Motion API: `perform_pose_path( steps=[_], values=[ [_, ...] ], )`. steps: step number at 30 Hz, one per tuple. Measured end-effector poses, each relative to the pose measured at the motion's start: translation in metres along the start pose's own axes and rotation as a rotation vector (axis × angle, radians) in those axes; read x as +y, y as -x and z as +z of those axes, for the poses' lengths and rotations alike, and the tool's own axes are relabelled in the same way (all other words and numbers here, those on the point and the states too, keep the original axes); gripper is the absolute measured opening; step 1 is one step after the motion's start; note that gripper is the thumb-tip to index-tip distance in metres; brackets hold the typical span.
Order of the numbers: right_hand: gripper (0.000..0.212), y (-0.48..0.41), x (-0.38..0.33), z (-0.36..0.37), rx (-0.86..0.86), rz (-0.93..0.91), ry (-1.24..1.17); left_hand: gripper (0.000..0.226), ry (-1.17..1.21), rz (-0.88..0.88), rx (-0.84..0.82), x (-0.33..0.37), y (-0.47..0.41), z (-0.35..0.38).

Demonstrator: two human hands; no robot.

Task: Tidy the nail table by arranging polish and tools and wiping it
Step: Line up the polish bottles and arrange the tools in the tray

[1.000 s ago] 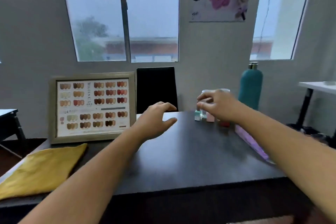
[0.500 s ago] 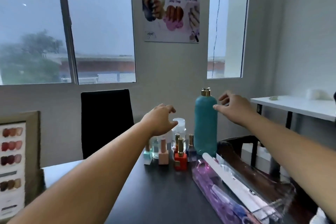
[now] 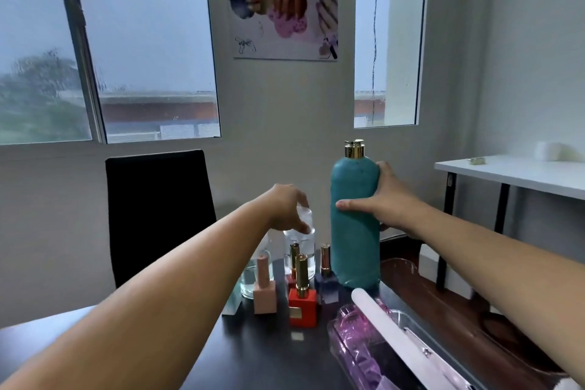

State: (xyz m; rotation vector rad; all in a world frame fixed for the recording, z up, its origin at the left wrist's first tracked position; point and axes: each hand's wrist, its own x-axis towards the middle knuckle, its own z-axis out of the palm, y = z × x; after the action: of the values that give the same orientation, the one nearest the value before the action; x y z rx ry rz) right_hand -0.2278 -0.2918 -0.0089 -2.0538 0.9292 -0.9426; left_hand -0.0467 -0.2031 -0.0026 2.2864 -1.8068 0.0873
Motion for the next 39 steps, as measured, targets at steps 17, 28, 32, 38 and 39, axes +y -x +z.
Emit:
perform_pose_path(
  steps=[17,28,32,38,39],
  values=[
    [0.087,-0.045,-0.001,0.020,-0.059,0.028,0.025,0.058,-0.015,0.000,0.058,0.020,-0.016,0.005],
    [0.086,-0.047,-0.001,0.023,-0.067,0.046,0.029,0.063,-0.029,-0.018,0.039,0.014,-0.019,0.006],
    [0.095,-0.045,-0.002,0.020,-0.110,0.081,0.017,0.077,0.025,-0.045,0.019,0.009,-0.013,0.002],
    [0.107,-0.021,-0.015,0.009,0.099,-0.081,0.143,0.072,0.049,-0.082,0.143,-0.023,0.026,-0.035],
    [0.096,-0.014,-0.018,0.008,0.187,-0.172,0.219,0.070,0.051,-0.087,0.141,-0.030,0.036,-0.040]
  ],
)
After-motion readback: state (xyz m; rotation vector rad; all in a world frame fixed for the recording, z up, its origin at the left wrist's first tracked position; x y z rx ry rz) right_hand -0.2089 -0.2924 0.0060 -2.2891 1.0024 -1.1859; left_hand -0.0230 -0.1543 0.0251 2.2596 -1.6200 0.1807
